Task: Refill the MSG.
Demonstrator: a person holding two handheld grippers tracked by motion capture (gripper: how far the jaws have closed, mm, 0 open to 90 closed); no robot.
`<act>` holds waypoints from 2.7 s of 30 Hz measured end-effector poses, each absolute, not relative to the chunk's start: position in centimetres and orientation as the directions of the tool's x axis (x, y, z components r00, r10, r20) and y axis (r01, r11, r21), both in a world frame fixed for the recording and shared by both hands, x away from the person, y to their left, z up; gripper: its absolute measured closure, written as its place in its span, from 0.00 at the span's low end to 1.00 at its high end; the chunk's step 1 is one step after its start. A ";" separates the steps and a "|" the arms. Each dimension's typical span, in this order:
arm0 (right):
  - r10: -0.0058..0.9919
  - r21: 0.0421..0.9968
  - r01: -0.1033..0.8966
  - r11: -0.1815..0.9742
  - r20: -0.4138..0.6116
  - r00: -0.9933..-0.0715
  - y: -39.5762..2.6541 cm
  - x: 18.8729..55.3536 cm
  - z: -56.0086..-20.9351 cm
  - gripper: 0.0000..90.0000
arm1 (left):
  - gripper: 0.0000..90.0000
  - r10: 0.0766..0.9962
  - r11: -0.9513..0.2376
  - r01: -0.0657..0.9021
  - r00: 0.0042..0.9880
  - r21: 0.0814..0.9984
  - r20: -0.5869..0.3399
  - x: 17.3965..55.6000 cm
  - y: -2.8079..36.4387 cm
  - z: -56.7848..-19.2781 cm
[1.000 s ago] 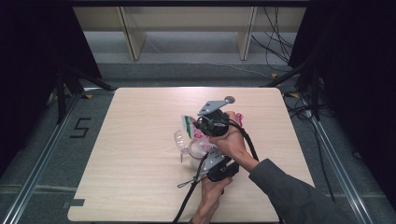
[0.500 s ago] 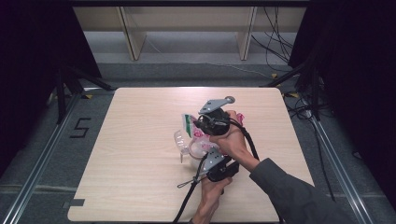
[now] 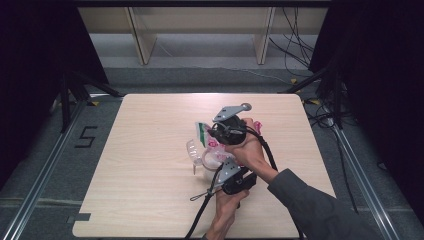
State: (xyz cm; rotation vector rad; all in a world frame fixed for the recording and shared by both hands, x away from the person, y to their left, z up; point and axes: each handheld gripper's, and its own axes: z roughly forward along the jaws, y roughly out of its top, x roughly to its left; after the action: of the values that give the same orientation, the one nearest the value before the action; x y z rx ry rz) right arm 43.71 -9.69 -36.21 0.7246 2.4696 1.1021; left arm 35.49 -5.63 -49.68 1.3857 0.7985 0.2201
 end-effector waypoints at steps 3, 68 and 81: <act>0.580 0.762 0.315 0.566 -0.097 -0.809 -9.7 43.7 -36.3 1.00 | 0.84 0.579 0.212 0.307 0.725 0.928 -0.373 35.5 -5.7 -49.7; 0.578 0.748 0.318 0.582 -0.106 -0.809 -9.2 43.5 -36.5 1.00 | 0.85 0.581 0.177 0.295 0.739 0.939 -0.341 35.5 -5.1 -49.7; 0.571 0.769 0.292 0.568 -0.114 -0.813 -9.3 43.6 -36.4 1.00 | 0.85 0.578 0.210 0.299 0.730 0.931 -0.365 35.5 -5.2 -49.7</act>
State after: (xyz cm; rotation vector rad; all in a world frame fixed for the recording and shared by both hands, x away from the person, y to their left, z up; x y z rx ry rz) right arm 43.56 -9.26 -36.36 0.7038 2.4536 1.1095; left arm 35.46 -5.24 -49.68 1.3862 0.7893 0.2247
